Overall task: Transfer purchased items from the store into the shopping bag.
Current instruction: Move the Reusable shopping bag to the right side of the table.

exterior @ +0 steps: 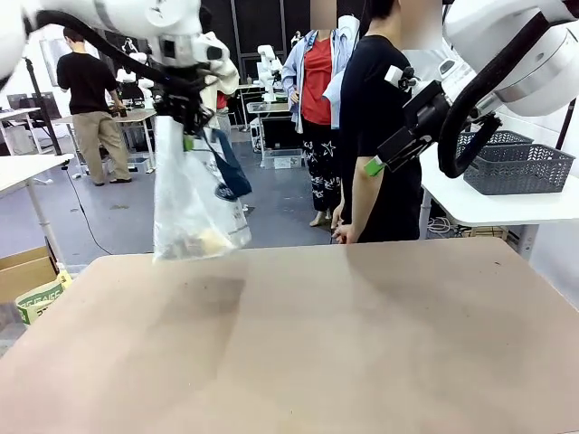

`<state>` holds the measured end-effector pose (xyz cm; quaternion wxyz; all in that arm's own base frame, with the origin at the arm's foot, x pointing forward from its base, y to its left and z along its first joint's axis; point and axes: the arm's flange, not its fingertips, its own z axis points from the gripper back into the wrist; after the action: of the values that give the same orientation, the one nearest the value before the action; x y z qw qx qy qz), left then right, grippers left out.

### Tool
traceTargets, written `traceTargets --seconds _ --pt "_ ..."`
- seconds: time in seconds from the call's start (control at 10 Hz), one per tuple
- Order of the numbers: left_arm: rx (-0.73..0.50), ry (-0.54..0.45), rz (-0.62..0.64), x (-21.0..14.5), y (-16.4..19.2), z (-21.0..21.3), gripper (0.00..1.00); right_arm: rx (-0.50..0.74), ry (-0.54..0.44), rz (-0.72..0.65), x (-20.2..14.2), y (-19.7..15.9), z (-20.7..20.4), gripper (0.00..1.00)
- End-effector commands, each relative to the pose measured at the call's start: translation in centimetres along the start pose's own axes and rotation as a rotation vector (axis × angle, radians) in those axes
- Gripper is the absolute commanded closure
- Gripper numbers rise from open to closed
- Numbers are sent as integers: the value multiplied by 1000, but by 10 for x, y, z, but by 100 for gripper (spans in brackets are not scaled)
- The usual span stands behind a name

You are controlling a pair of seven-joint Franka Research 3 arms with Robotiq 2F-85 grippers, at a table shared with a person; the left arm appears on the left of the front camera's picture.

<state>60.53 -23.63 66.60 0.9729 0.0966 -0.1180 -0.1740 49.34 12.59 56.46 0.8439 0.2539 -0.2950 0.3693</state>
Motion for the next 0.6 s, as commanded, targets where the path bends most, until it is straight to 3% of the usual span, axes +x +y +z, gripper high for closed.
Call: traceTargets --seconds 0.0,0.5 --pt "49 -61 11 -39 34 17 100 4 1 -6 -1 1 0 0" --pt "63 -116 156 -122 112 -7 100 4 1 -6 -1 1 0 0"
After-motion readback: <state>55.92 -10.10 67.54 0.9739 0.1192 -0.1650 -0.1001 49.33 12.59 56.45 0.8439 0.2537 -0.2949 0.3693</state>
